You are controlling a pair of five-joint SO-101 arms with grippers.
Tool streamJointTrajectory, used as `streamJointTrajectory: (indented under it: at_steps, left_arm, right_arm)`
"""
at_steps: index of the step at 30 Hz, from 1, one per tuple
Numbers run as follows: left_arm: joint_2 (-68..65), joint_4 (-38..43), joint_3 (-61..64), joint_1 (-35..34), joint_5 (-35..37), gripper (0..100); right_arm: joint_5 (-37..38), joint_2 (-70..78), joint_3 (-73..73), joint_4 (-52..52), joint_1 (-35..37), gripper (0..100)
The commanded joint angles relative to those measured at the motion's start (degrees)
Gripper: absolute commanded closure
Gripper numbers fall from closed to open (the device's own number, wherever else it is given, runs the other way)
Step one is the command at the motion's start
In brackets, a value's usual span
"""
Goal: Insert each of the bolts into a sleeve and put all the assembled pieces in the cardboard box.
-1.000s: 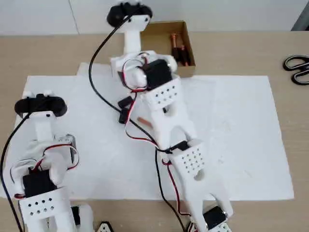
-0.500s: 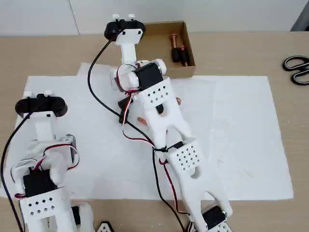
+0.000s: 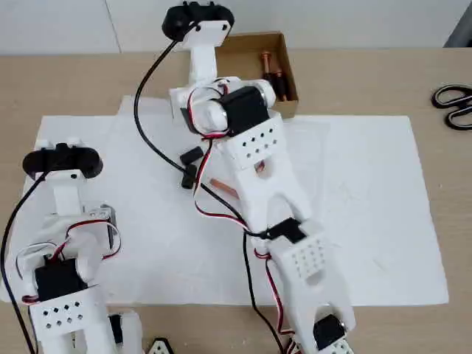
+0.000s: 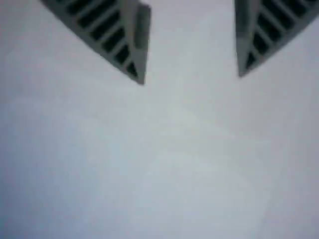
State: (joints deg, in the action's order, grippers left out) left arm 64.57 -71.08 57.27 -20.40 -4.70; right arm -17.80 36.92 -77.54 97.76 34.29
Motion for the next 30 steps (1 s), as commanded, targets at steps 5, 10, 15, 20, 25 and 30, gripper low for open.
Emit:
streamJointTrajectory:
  at_steps: [5,10,15,20,25,30]
  left_arm:
    - [0.7,-0.1,-0.2,-0.2,0.1,89]
    - [0.7,-0.1,-0.2,-0.2,0.1,89]
    - [0.7,-0.1,-0.2,-0.2,0.1,89]
    - [0.7,0.1,0.3,-0.2,0.1,89]
    - [0.7,1.1,1.3,2.1,0.1,89]
    - [0.7,1.1,1.3,5.6,0.1,89]
  right_arm:
    - [-0.6,-9.1,19.3,-4.4,-0.6,81.9]
    - [-3.7,-3.5,20.7,-7.5,-0.5,81.9]
    - [-4.2,2.0,20.6,-7.7,0.8,81.9]
    - [-4.3,5.5,20.6,-7.7,3.4,82.0]
    - [-4.3,8.7,20.6,-9.9,5.4,82.0]
    - [-4.3,11.2,20.6,-10.5,5.7,82.0]
